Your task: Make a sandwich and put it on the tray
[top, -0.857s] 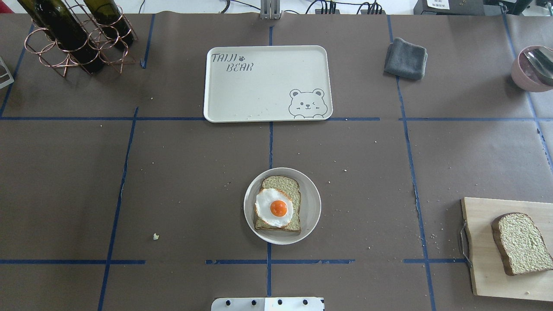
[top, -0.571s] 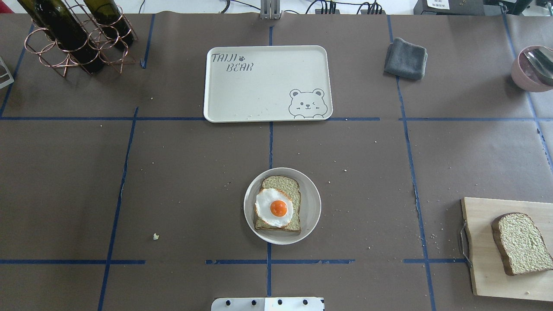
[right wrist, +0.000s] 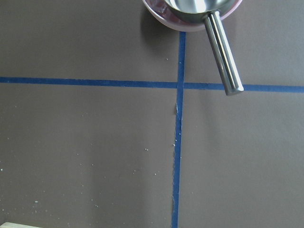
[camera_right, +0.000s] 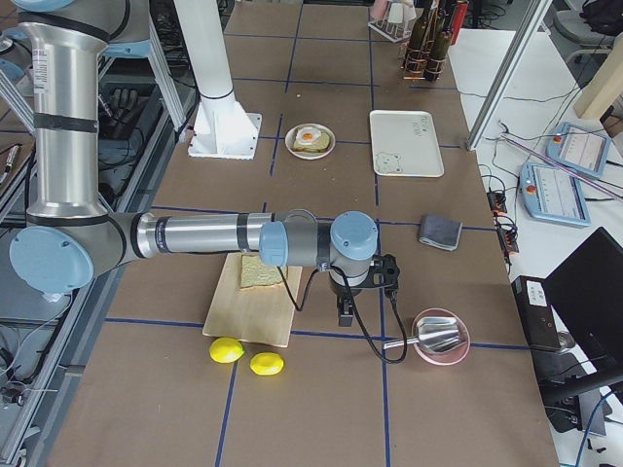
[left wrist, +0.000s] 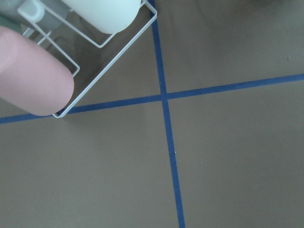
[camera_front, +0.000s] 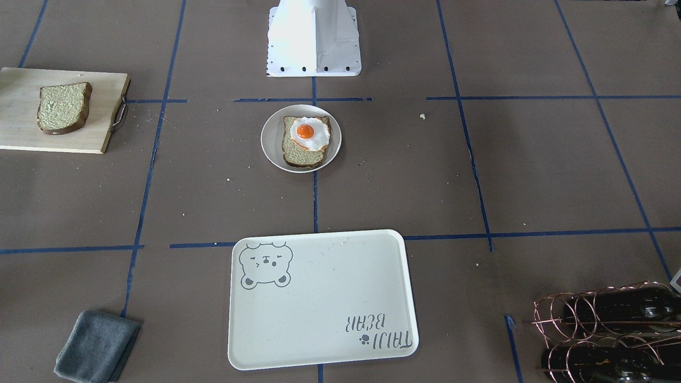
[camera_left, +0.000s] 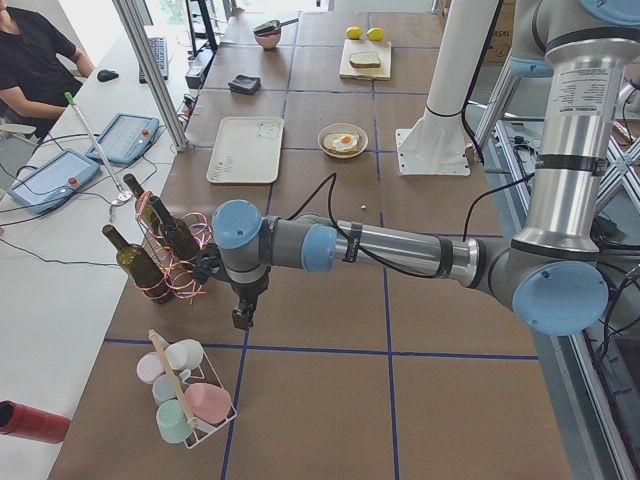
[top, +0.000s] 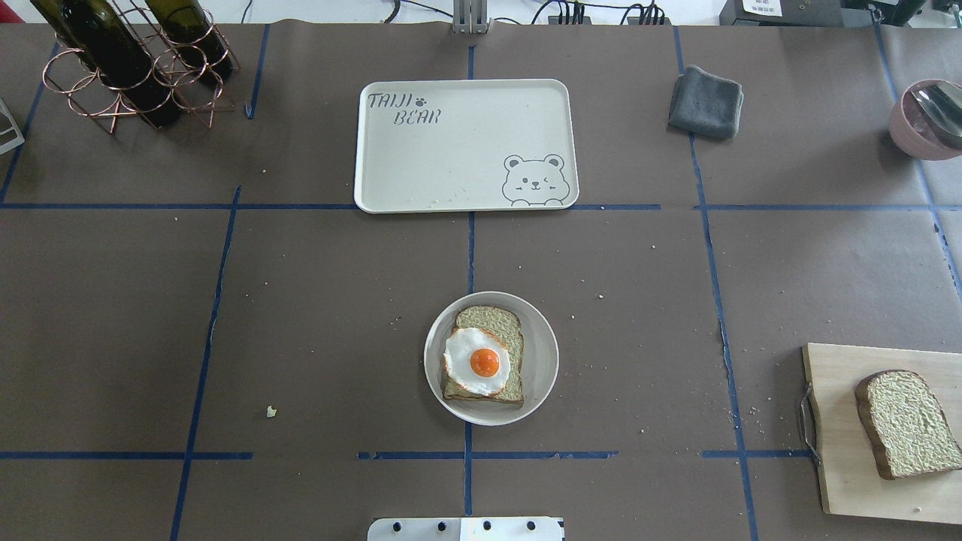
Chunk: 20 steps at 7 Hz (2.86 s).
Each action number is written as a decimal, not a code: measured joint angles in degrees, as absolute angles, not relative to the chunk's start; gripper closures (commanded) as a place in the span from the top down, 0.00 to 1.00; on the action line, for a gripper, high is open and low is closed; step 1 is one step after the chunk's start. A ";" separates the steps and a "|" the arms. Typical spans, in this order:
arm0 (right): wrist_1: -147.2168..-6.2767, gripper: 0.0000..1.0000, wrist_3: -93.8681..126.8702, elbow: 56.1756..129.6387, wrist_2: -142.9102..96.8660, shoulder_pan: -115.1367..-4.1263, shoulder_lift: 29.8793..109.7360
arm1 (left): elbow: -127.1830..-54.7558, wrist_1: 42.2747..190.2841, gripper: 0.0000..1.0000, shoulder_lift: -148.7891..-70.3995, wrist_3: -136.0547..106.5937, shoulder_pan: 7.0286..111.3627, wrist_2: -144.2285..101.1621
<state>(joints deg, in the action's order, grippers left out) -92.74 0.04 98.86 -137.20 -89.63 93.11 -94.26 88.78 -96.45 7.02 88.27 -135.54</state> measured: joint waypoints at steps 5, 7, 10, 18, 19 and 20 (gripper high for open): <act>-91.24 1.00 4.15 98.97 -141.52 -86.34 90.22 | -95.13 103.21 1.00 -99.97 5.53 77.18 -135.64; -88.16 1.00 7.12 99.03 -143.07 -85.03 93.19 | -95.59 104.81 1.00 -102.35 -4.38 71.98 -135.47; -63.70 1.00 25.93 99.13 -139.32 -80.04 103.61 | -96.69 110.50 1.00 -103.89 -24.16 65.50 -134.95; -29.07 0.94 59.42 99.21 -124.02 -49.60 117.75 | -100.80 112.59 1.00 -111.28 -56.24 50.85 -129.06; -28.45 0.94 60.64 99.53 -122.92 -47.41 118.20 | -100.76 112.59 1.00 -111.33 -56.31 50.80 -128.78; -28.15 0.93 61.03 100.06 -122.53 -46.32 119.20 | -100.74 112.59 1.00 -111.34 -56.33 50.77 -128.65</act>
<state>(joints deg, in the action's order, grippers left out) -28.15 61.03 100.06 -122.53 -46.32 119.20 -100.74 112.59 -111.34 -56.33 50.77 -128.65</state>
